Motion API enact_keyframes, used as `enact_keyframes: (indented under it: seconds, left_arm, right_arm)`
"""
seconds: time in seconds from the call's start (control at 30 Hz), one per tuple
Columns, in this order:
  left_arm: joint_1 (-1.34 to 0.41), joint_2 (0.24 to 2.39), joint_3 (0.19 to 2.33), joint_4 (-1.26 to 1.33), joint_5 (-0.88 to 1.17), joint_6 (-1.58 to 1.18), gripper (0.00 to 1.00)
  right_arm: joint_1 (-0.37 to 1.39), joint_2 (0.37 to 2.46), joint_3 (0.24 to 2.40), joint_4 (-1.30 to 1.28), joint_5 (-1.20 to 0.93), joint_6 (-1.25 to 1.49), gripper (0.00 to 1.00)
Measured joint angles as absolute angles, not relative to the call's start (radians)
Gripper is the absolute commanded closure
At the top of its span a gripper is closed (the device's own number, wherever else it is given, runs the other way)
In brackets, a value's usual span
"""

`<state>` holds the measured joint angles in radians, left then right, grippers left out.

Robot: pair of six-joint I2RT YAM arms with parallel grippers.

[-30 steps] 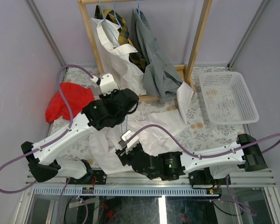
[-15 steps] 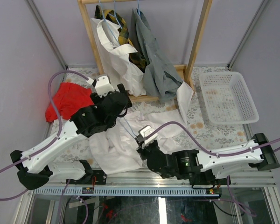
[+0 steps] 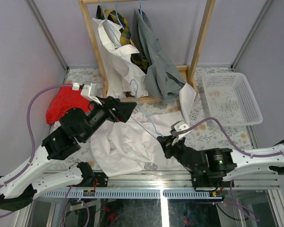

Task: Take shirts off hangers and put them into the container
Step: Adjust the hanger, then place the hanger at the clothesline.

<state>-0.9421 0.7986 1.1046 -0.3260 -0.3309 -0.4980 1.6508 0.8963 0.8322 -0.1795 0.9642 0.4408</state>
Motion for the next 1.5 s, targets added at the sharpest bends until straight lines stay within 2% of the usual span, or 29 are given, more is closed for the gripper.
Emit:
enact_keyframes:
  seconds: [0.17, 0.33, 0.57, 0.87, 0.97, 1.1, 1.27, 1.5]
  left_arm:
    - [-0.942, 0.738, 1.093, -0.281, -0.324, -0.473, 0.0]
    - [-0.942, 0.685, 1.069, -0.267, -0.346, -0.464, 0.0]
    - [-0.942, 0.685, 1.069, -0.266, -0.371, -0.458, 0.0]
    - [-0.942, 0.756, 1.072, -0.295, -0.379, -0.458, 0.0]
    - [-0.942, 0.786, 1.082, -0.311, -0.379, -0.459, 0.0]
    - [-0.942, 0.826, 1.088, -0.336, -0.379, -0.459, 0.0]
    - [-0.942, 0.864, 1.097, -0.4, -0.379, -0.471, 0.0]
    - [-0.908, 0.855, 1.007, -0.462, -0.356, -0.501, 0.0]
  right_arm:
    - [1.649, 0.739, 0.818, -0.118, 0.949, 0.35, 1.0]
    - [1.649, 0.695, 0.873, -0.012, 0.981, 0.139, 1.0]
    - [1.649, 0.677, 0.905, 0.326, 1.018, -0.261, 1.0]
    - [1.639, 0.824, 0.937, 0.897, 1.084, -0.846, 1.0]
    - [1.586, 0.884, 0.954, 0.967, 1.121, -0.953, 1.0]
    - [1.379, 0.957, 1.053, 0.739, 1.135, -0.795, 1.0]
    - [0.991, 1.008, 1.195, 0.202, 0.956, -0.343, 1.0]
    - [0.738, 1.187, 1.431, -0.145, 0.698, -0.048, 1.0]
